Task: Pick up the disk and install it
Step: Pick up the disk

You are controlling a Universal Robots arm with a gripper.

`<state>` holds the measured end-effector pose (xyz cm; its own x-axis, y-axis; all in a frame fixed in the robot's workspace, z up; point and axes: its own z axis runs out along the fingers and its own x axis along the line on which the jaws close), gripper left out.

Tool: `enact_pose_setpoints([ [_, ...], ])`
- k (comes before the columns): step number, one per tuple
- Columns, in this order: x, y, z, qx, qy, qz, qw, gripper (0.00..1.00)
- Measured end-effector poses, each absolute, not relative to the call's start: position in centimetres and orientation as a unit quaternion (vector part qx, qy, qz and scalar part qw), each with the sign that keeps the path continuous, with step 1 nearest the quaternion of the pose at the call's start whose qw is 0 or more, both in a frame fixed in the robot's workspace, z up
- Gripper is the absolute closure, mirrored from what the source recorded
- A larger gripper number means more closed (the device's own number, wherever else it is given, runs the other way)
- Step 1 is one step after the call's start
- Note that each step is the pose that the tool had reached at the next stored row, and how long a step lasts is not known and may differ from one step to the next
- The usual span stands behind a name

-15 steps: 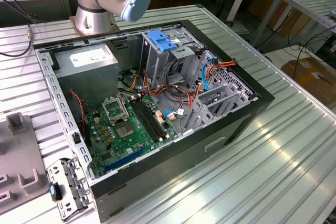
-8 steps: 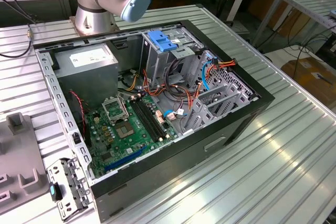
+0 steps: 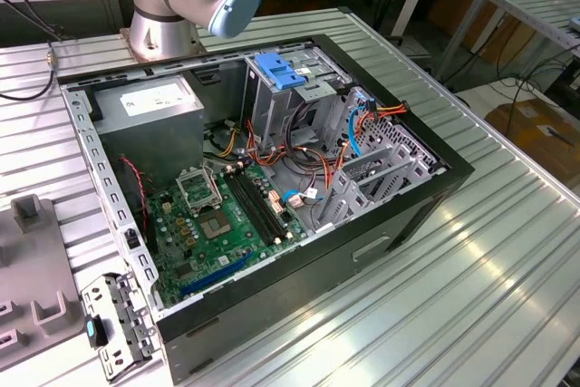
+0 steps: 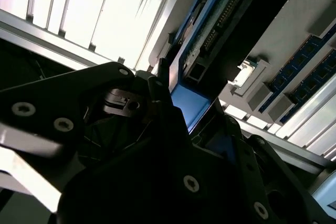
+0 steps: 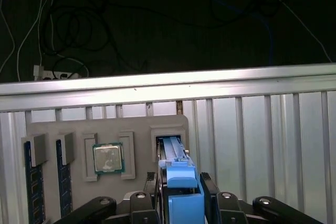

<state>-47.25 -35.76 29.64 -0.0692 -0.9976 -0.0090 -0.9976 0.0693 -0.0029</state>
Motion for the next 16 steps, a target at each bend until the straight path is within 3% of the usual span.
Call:
enact_pose_setpoints([
  [2, -47.25, -35.76, 29.64, -0.682, 0.731, 0.002, 0.004, 0.56],
  [3, -47.25, -35.76, 29.64, -0.682, 0.731, 0.002, 0.004, 0.63],
  [16, -47.25, -35.76, 29.62, -0.682, 0.731, 0.002, 0.004, 0.63],
])
